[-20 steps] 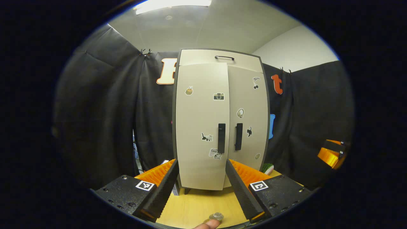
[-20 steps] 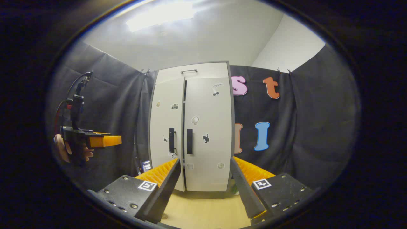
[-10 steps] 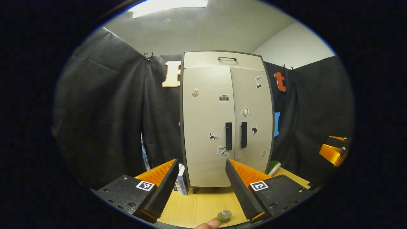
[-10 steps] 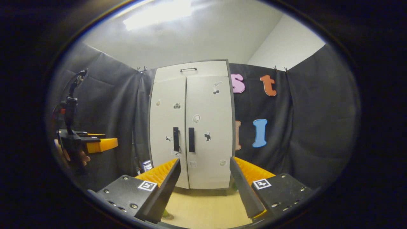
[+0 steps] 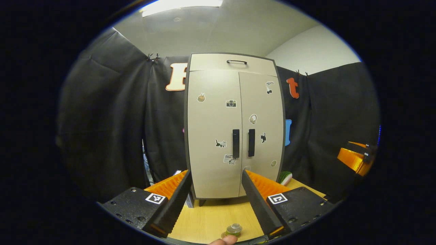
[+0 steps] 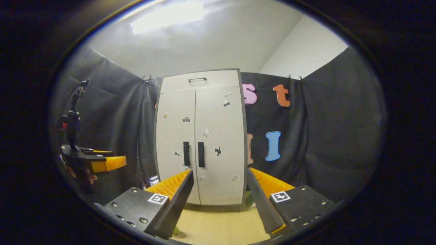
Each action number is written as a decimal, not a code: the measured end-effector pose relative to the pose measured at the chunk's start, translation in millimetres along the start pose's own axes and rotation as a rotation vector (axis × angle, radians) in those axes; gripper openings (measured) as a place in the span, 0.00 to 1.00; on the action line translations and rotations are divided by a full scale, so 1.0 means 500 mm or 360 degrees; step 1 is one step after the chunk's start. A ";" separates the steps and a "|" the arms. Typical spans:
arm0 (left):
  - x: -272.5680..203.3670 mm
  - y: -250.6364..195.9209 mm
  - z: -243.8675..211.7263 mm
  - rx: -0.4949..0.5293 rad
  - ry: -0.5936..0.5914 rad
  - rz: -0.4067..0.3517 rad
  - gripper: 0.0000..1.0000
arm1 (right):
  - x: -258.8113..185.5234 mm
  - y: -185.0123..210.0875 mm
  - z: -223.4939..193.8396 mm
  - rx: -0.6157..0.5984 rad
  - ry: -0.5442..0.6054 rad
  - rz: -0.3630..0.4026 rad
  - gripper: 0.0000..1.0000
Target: Grasp the bottle in the cabinet with the left hand and place it on the coaster, then close the right door with the right hand and the left door with the left hand.
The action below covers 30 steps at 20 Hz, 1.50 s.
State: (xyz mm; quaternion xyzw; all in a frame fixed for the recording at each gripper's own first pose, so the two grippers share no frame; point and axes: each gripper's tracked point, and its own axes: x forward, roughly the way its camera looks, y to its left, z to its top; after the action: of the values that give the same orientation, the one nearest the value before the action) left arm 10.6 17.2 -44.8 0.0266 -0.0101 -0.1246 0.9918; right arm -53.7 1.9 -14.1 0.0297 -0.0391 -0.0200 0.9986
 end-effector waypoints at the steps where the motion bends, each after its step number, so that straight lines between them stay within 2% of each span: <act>1: 0.000 -0.002 0.003 0.0010 -0.0006 0.0002 0.93 | -0.002 -0.003 0.001 -0.0016 0.0006 -0.0008 0.94; 2: 0.000 -0.003 0.003 0.0009 -0.0008 0.0003 0.90 | -0.010 0.001 -0.001 -0.0031 0.0008 -0.0018 0.94; 3: 0.001 -0.007 0.003 -0.0010 -0.0007 -0.0005 0.93 | -0.013 0.003 -0.001 -0.0038 0.0012 -0.0020 0.94; 5: 0.002 -0.014 0.008 -0.0051 -0.0008 -0.0027 0.94 | -0.017 0.011 -0.001 -0.0035 0.0016 -0.0019 0.94; 6: 0.000 -0.014 0.012 -0.0060 -0.0011 -0.0029 0.90 | -0.019 0.011 0.000 -0.0031 0.0016 -0.0020 0.94; 7: -0.004 -0.013 0.014 -0.0058 -0.0015 -0.0031 0.93 | -0.022 0.013 0.000 -0.0028 0.0016 -0.0022 0.94; 23: -0.032 0.008 -0.014 -0.0085 0.0020 -0.0040 0.93 | -0.037 0.079 -0.022 -0.0034 0.0020 -0.0004 0.94; 24: -0.029 0.008 -0.014 -0.0092 0.0021 -0.0034 0.90 | -0.038 0.075 -0.025 -0.0040 0.0023 -0.0008 0.94; 25: -0.026 0.008 -0.013 -0.0097 0.0024 -0.0029 0.93 | -0.036 0.071 -0.025 -0.0041 0.0025 -0.0010 0.94; 30: 0.000 -0.010 -0.009 -0.0121 0.0022 0.0002 0.94 | -0.016 0.027 -0.020 -0.0053 0.0014 -0.0039 0.94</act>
State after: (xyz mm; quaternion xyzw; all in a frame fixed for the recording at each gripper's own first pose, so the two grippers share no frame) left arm 9.4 12.7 -49.5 -0.0102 0.0015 -0.1240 0.9922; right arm -60.5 16.2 -23.8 0.0137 -0.0339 -0.0328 0.9988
